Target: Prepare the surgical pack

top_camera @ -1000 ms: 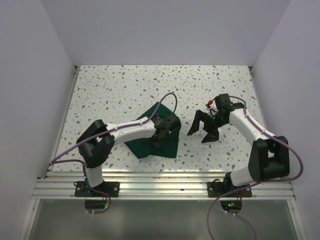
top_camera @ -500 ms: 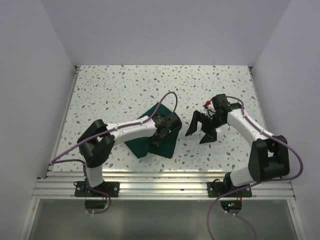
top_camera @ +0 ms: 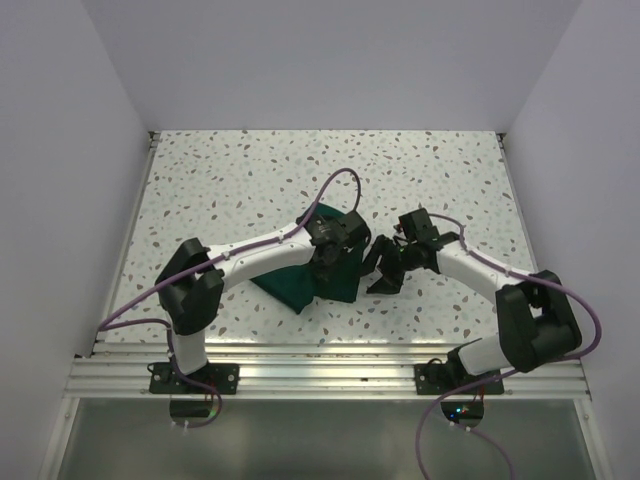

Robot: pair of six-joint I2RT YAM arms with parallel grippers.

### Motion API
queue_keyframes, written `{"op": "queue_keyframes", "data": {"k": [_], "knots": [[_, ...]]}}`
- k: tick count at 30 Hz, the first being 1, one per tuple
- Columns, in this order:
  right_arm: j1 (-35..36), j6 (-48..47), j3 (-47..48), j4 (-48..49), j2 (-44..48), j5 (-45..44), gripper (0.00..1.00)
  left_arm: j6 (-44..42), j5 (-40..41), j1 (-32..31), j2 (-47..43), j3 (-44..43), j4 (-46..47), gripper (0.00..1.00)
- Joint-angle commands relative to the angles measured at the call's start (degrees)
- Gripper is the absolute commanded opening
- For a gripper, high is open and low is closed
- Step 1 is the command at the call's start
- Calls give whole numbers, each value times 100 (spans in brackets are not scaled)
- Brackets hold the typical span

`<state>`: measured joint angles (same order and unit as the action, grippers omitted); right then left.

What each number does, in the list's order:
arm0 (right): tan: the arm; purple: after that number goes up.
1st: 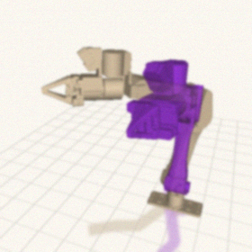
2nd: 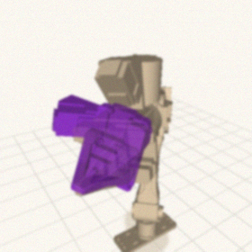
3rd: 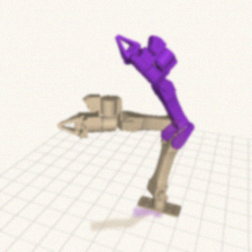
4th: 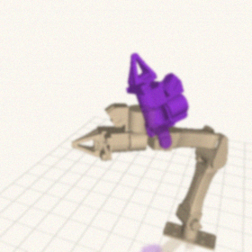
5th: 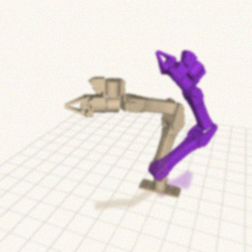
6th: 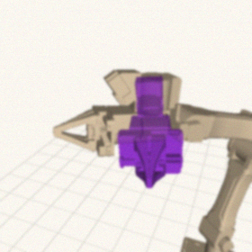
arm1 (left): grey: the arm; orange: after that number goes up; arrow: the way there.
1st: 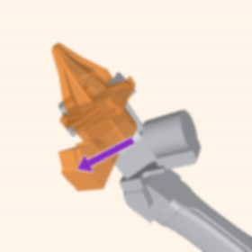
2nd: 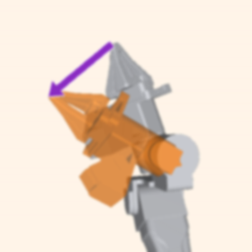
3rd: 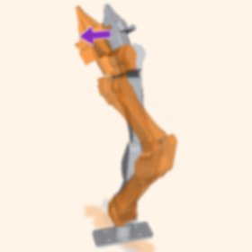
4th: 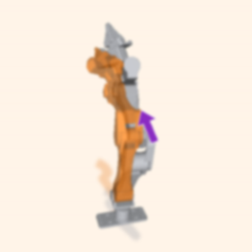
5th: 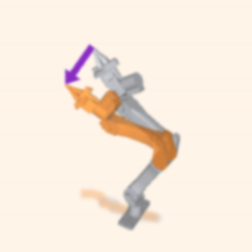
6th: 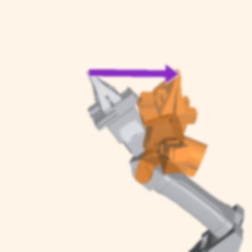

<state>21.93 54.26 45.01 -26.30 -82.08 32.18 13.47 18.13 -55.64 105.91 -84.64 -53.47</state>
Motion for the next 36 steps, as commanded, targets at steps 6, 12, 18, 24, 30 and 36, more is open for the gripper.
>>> {"op": "queue_keyframes", "data": {"k": [6, 12, 18, 24, 30, 36], "knots": [[294, 1060, -80, 1520, -202, -406, 49, 41, -240, 0, -149, -132, 153, 0], [680, 1306, -2, 2111, -615, -757, 17, 24, -336, 0, -228, -35, 179, 0], [891, 1227, 297, 2427, -941, -802, 13, 50, -503, 0, -369, -52, 171, 0], [1120, 1342, 657, 2604, -1292, -880, 11, 6, -644, 0, -457, -123, 153, 0], [1269, 1710, 772, 3666, -1775, -845, 12, -64, -881, 0, -571, -123, 276, 0], [1322, 1974, 895, 4406, -2215, -723, 17, -126, -969, 0, -668, -175, 346, 0]]}}
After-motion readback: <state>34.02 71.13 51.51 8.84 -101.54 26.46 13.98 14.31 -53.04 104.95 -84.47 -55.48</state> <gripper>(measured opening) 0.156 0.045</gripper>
